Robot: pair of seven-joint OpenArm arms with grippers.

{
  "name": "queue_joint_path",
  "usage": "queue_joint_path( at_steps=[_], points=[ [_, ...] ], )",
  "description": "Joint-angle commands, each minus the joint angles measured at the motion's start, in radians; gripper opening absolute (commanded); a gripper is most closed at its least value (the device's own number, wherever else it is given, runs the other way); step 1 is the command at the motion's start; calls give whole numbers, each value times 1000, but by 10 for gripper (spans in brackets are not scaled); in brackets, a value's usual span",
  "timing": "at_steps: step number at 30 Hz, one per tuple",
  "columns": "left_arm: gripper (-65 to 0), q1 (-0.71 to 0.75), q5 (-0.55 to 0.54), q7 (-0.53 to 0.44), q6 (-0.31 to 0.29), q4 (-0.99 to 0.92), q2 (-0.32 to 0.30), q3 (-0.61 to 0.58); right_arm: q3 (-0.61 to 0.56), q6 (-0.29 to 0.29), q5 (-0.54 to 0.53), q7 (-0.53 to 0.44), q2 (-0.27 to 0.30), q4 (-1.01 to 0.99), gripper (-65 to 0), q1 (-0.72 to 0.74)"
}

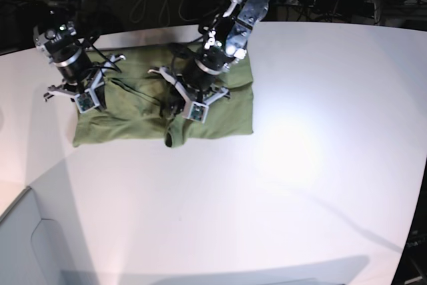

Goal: Fold the T-shirt properly
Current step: 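Fold the strip end with the left gripper toward the right gripper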

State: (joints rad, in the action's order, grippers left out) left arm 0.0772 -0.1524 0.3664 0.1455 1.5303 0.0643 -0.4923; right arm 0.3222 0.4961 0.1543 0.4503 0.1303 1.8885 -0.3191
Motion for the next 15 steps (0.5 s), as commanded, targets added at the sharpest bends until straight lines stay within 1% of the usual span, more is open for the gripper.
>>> queue_joint_path(
  at_steps=[1,15],
  points=[
    [-650,-9,-2,-25,-10,16,12,-4,2,6,-11,-23,10,15,-649,5],
    [-650,-3,-9,-16,-13,16,10,-6,1,6,-11,-23,10,18,-649,1]
  ],
)
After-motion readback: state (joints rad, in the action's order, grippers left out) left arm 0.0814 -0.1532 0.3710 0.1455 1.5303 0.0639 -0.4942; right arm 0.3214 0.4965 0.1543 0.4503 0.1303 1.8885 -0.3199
